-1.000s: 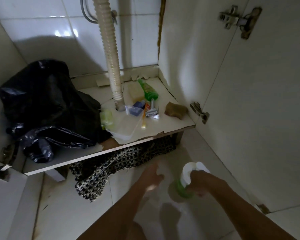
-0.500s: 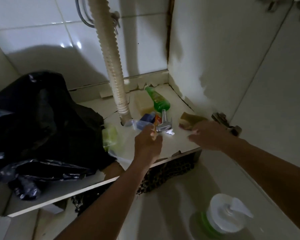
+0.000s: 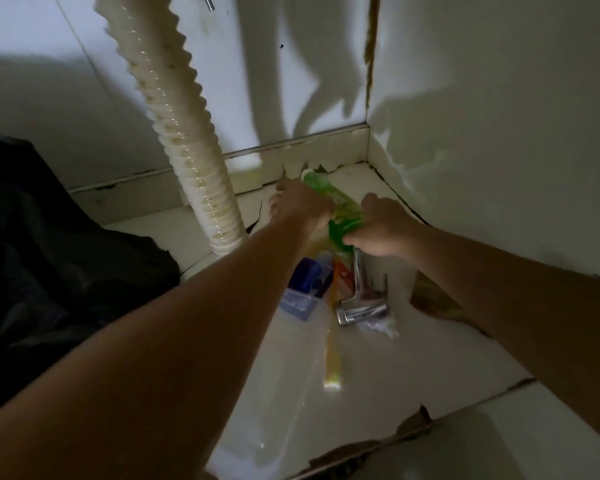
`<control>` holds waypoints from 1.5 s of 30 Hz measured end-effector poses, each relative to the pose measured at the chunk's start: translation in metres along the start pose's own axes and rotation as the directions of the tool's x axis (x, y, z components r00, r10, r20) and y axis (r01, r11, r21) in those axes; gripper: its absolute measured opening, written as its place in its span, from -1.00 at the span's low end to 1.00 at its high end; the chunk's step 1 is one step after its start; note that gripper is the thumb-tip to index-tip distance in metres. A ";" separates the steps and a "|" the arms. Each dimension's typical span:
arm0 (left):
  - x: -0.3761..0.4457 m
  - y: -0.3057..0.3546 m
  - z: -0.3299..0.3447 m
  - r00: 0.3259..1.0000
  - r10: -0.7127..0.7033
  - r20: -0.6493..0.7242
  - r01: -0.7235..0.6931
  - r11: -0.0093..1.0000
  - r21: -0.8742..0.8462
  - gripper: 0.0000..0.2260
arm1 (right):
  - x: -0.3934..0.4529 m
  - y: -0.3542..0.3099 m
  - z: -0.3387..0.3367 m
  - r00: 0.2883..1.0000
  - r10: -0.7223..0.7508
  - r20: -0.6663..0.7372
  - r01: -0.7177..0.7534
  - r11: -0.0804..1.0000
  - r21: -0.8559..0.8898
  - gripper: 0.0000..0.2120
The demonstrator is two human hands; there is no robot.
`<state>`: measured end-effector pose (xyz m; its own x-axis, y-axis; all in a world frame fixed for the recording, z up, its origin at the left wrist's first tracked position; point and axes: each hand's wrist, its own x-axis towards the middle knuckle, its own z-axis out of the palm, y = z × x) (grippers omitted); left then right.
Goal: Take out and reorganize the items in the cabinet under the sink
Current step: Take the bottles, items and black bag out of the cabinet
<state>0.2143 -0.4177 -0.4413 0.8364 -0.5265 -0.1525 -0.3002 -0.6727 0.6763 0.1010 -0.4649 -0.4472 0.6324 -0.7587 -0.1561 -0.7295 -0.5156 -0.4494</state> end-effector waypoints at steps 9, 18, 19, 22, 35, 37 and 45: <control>0.032 0.002 0.009 0.981 -0.149 0.122 0.167 0.973 -0.156 -0.03 | 0.027 0.000 0.008 0.991 0.118 -0.056 -0.113 0.991 0.078 -0.37; -0.012 0.014 -0.023 0.982 -0.167 0.087 0.188 0.853 -0.487 -0.21 | -0.010 0.007 -0.044 0.938 0.345 0.001 -0.236 0.641 0.730 -0.50; -0.019 0.017 -0.026 0.982 -0.173 0.082 0.190 0.833 -0.519 -0.25 | -0.019 0.010 -0.047 0.940 0.338 0.048 -0.245 0.570 0.784 -0.52; -0.050 0.026 -0.035 0.985 -0.138 0.100 0.170 0.796 -0.581 -0.31 | -0.051 0.020 -0.053 0.952 0.285 0.114 -0.219 0.369 0.903 -0.50; -0.270 -0.001 -0.099 0.914 -0.155 0.375 0.399 0.511 -0.761 -0.45 | -0.286 0.053 -0.086 0.906 -0.058 0.419 -0.411 0.111 0.905 -0.39; -0.312 -0.014 -0.111 0.898 -0.114 0.425 0.432 0.412 -0.802 -0.75 | -0.324 0.051 -0.088 0.890 -0.111 0.441 -0.431 0.104 0.896 -0.37; -0.415 -0.089 -0.111 0.818 -0.041 0.574 0.564 0.251 -0.787 -0.71 | -0.431 0.056 -0.057 0.871 -0.130 0.473 -0.422 0.294 0.858 -0.02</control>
<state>-0.0553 -0.0815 -0.3583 0.4334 -0.7016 -0.5657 0.7571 -0.0570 0.6508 -0.2275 -0.1897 -0.3554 0.7690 -0.4057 -0.4940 -0.2578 0.5103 -0.8205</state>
